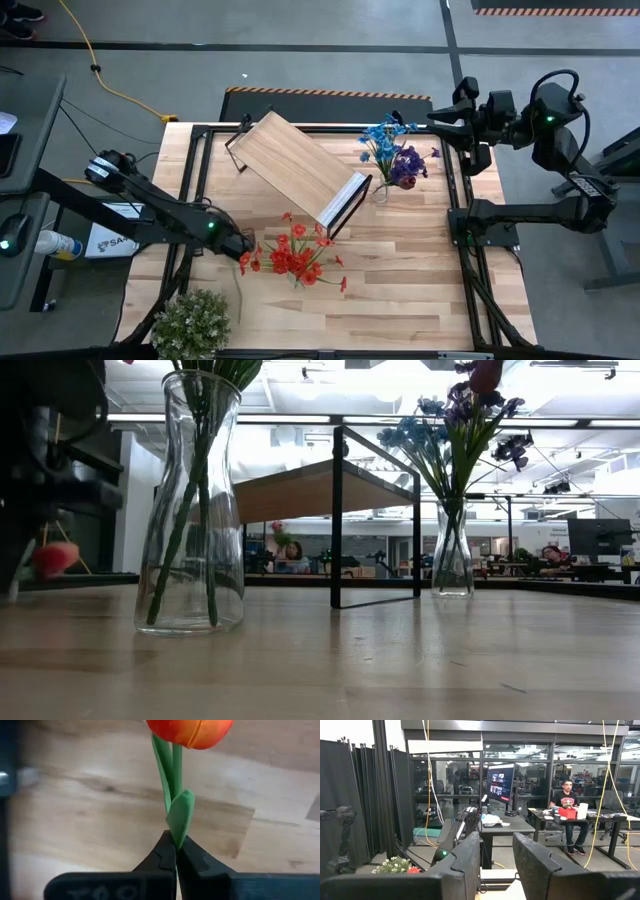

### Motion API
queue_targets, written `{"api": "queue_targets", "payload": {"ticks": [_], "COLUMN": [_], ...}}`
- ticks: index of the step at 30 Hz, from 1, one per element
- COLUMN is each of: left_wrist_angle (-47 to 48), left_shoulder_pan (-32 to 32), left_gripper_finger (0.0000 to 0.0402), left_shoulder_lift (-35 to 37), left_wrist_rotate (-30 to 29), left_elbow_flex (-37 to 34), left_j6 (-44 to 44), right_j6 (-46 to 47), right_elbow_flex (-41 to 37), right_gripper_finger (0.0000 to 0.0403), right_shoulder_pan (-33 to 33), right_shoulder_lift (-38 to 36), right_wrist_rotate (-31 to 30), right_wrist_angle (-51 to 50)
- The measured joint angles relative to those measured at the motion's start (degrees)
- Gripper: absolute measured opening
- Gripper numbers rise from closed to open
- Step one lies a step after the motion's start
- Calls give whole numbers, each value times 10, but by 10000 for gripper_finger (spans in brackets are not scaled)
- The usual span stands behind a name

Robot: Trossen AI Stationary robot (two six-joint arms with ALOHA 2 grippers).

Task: Pick and place flowers into a vace then onto a shelf
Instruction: Put the orange flower into the bottom transparent vase

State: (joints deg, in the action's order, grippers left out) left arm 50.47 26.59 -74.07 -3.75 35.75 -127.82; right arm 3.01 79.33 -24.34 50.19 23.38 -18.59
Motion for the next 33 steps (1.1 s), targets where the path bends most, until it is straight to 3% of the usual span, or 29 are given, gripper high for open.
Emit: {"api": "queue_targets", "payload": {"ticks": [8,14,20,33], "left_wrist_angle": [214,390,400,397], "left_shoulder_pan": [0,0,-1,-3], "left_gripper_finger": [29,29,29,29], "left_shoulder_lift": [8,8,39,45], "left_wrist_rotate": [-33,-92,-194,-224], "left_elbow_flex": [116,226,261,262], "left_j6": [-17,-46,-42,-33], "right_j6": [1,1,2,21], "right_elbow_flex": [0,0,0,0], "right_gripper_finger": [110,110,110,110], "right_shoulder_pan": [0,0,0,0], "right_shoulder_lift": [0,0,0,0], "right_wrist_rotate": [1,13,32,43], "right_wrist_angle": [0,0,0,0]}}
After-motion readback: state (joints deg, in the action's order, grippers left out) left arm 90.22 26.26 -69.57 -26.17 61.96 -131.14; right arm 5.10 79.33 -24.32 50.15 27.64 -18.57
